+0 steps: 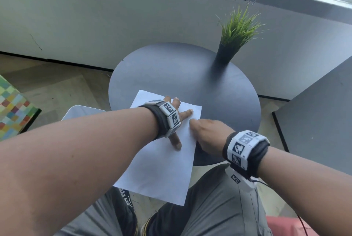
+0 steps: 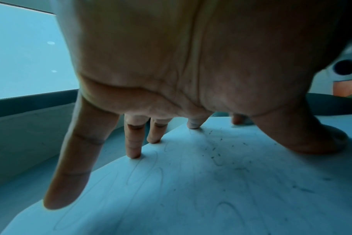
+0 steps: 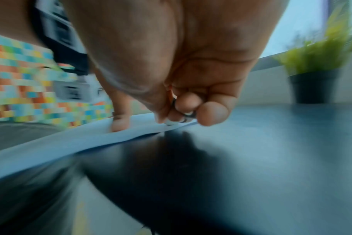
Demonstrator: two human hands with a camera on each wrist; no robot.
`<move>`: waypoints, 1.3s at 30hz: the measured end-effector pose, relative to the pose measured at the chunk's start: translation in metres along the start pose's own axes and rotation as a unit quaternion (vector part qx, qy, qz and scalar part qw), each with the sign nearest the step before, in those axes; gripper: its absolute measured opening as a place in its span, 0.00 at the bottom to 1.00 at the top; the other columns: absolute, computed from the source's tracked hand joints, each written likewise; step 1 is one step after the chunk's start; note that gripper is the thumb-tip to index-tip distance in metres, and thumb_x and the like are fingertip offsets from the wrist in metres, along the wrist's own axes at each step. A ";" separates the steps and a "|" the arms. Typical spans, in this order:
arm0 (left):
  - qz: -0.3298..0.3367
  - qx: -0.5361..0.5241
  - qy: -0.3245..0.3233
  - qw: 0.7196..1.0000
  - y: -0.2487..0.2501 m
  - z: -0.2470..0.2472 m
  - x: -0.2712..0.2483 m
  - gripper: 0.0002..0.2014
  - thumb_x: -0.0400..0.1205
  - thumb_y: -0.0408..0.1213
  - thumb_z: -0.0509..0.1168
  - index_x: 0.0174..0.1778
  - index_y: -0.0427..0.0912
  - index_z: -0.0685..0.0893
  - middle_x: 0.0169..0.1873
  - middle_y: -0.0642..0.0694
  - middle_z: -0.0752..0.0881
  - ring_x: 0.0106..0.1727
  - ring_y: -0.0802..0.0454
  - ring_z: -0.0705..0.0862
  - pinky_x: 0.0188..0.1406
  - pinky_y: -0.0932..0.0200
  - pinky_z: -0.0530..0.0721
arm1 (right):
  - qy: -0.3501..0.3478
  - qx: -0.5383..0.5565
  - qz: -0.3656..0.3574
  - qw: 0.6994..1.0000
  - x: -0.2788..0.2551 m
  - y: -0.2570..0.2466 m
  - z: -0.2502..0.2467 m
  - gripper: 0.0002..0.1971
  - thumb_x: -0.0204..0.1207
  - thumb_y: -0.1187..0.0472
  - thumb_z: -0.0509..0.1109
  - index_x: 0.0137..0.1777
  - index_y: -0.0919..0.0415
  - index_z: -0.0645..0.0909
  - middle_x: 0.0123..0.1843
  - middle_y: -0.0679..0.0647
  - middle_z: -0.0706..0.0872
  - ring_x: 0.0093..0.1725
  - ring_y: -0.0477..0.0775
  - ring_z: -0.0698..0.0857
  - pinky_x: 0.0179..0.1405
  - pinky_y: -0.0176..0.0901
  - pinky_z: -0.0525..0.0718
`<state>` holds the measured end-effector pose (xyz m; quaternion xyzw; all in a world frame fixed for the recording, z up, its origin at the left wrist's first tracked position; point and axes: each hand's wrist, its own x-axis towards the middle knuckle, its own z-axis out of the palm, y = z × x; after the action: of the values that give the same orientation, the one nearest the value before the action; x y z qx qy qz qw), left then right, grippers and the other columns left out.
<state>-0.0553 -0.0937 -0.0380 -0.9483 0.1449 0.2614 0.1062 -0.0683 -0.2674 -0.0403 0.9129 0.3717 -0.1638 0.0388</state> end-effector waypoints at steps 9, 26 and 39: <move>-0.001 -0.004 -0.010 1.000 -0.001 -0.001 0.001 0.69 0.51 0.81 0.69 0.81 0.70 0.33 0.85 0.40 0.42 0.82 0.29 0.49 0.67 0.26 0.70 | -0.003 -0.027 -0.010 1.000 -0.003 0.005 -0.005 0.08 0.79 0.61 0.59 0.47 0.53 0.60 0.42 0.50 0.74 0.41 0.61 0.79 0.40 0.51 0.81; -0.005 -0.073 0.069 0.995 -0.016 0.005 -0.019 0.39 0.72 0.72 0.66 0.75 0.53 0.73 0.62 0.45 0.69 0.66 0.41 0.73 0.47 0.46 0.78 | -0.011 -0.016 0.116 0.993 0.033 0.020 -0.029 0.04 0.83 0.58 0.53 0.52 0.56 0.66 0.45 0.55 0.73 0.45 0.63 0.79 0.43 0.53 0.81; -0.023 -0.101 0.016 0.995 -0.047 0.009 -0.008 0.60 0.54 0.82 0.67 0.80 0.75 0.42 0.86 0.48 0.43 0.85 0.37 0.44 0.71 0.23 0.64 | 0.002 0.078 0.067 0.995 0.027 0.005 -0.018 0.08 0.84 0.54 0.56 0.58 0.54 0.71 0.55 0.55 0.81 0.53 0.62 0.79 0.48 0.49 0.78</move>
<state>-0.0500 -0.0455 -0.0355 -0.9613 0.0978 0.2573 0.0141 -0.0418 -0.2491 -0.0322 0.9364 0.2962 -0.1871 -0.0223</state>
